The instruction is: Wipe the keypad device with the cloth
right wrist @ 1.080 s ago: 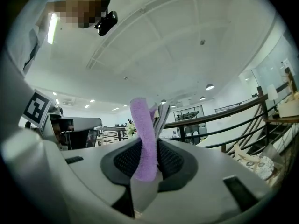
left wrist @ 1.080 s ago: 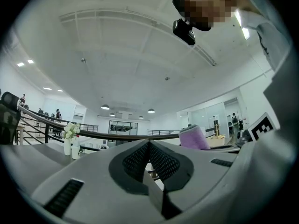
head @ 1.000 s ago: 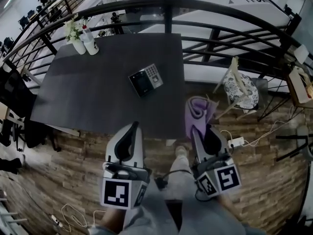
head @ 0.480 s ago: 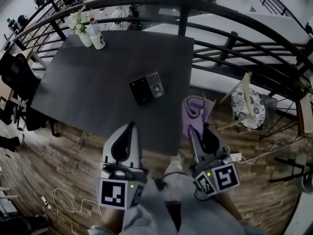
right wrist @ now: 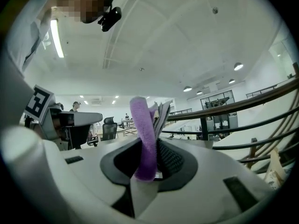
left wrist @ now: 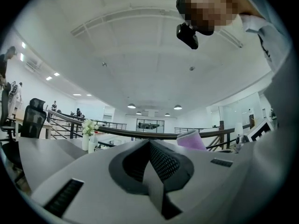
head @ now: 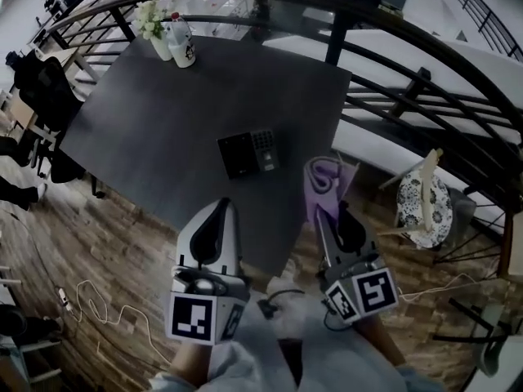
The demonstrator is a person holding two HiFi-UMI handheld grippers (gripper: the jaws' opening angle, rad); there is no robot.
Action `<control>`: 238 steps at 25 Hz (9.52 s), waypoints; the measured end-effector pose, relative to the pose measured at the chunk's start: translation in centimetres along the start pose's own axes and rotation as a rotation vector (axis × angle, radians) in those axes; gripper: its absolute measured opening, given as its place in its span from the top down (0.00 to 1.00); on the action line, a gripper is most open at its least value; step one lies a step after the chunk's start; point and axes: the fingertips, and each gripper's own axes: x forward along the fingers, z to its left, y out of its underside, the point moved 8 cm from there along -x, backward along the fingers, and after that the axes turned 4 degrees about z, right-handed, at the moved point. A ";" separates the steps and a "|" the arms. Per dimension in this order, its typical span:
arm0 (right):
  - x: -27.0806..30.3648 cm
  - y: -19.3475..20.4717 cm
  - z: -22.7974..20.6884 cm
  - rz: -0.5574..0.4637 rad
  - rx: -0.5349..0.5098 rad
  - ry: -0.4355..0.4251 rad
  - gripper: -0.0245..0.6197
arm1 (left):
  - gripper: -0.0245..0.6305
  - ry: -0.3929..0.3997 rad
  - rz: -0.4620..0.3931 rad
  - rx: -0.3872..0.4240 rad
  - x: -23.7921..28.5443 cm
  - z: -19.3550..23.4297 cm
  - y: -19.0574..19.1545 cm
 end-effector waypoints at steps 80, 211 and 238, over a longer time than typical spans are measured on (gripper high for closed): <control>23.3 13.5 5.3 0.361 -0.251 -0.126 0.81 | 0.94 -0.157 0.149 -0.074 2.0 11.1 5.2; 12.9 3.1 0.8 0.160 -0.051 0.044 0.81 | 0.94 0.105 0.061 -0.032 4.0 7.7 1.0; 9.6 -4.1 3.2 -0.092 -0.074 0.115 0.81 | 0.94 0.097 -0.033 0.021 3.7 9.1 -2.4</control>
